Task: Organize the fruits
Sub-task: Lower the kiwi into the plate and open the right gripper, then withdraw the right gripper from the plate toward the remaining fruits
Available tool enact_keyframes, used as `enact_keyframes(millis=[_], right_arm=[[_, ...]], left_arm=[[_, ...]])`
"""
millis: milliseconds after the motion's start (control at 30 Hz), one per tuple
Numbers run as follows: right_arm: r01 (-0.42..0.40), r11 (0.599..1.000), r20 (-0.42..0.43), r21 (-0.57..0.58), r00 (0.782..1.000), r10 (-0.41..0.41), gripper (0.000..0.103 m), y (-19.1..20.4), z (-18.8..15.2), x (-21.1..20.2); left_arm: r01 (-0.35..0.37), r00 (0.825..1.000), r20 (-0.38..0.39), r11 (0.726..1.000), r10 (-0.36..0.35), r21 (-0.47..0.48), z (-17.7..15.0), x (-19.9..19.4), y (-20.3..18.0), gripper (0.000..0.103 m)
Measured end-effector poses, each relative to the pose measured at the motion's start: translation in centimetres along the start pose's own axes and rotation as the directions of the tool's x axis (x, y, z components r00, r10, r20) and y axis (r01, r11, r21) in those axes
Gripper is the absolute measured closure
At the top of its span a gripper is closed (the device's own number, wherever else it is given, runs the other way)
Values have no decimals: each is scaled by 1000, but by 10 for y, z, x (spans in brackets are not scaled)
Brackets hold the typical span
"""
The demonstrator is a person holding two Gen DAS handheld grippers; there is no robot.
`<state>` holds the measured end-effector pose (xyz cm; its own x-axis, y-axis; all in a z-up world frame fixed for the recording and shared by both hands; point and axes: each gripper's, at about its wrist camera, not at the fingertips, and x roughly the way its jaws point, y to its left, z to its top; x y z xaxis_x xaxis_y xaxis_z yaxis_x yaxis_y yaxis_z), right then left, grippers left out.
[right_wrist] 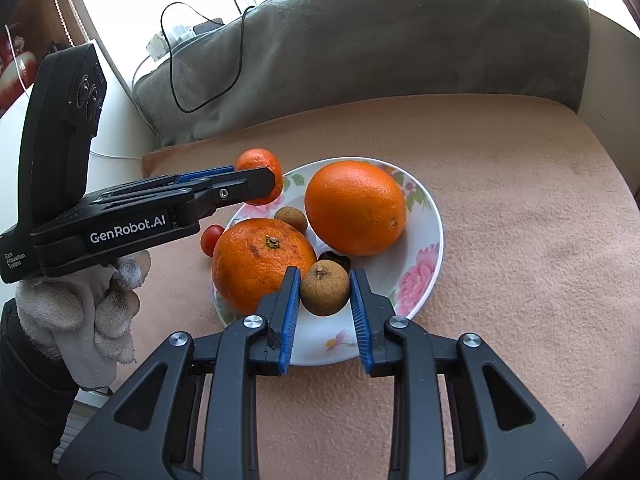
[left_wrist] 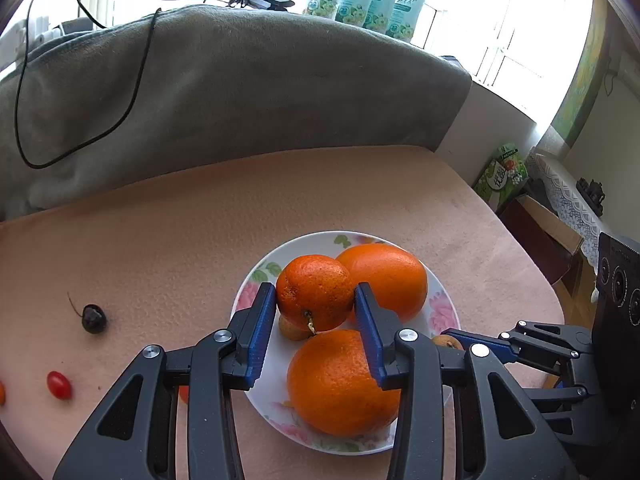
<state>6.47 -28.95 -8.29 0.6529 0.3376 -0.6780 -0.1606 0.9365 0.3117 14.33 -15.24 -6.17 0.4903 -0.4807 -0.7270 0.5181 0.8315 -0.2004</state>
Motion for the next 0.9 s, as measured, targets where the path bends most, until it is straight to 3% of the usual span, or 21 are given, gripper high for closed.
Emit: enact_keyframes(millis=[367,467,600,633,733,900], right_arm=[[20,1000,-4,-11,1000,-20,77,3,0,1],[26,1000,-2,-10,1000,-26,77,4,0,-1],[28,999,-6,-16,1000,-28,76,6,-1,-2],[29,999,-7,-19,1000,-29,74,7,-1,-2],[36,999,6,-22,999,-36,41,9,-1,-3],[27,999,28,-31,999,-26,33,12,0,-10]], left_arm=[[16,1000,16,1000,-16,9,1,-6,3,63],[17,1000,24,1000,-17,9,2,-9,3,53],[21,999,26,1000,-21,10,2,-9,3,51],[23,999,26,1000,-23,10,1,-10,3,50],[23,999,29,1000,-24,8,0,-11,2,44],[0,999,46,1000,0,-4,2,-17,3,38]])
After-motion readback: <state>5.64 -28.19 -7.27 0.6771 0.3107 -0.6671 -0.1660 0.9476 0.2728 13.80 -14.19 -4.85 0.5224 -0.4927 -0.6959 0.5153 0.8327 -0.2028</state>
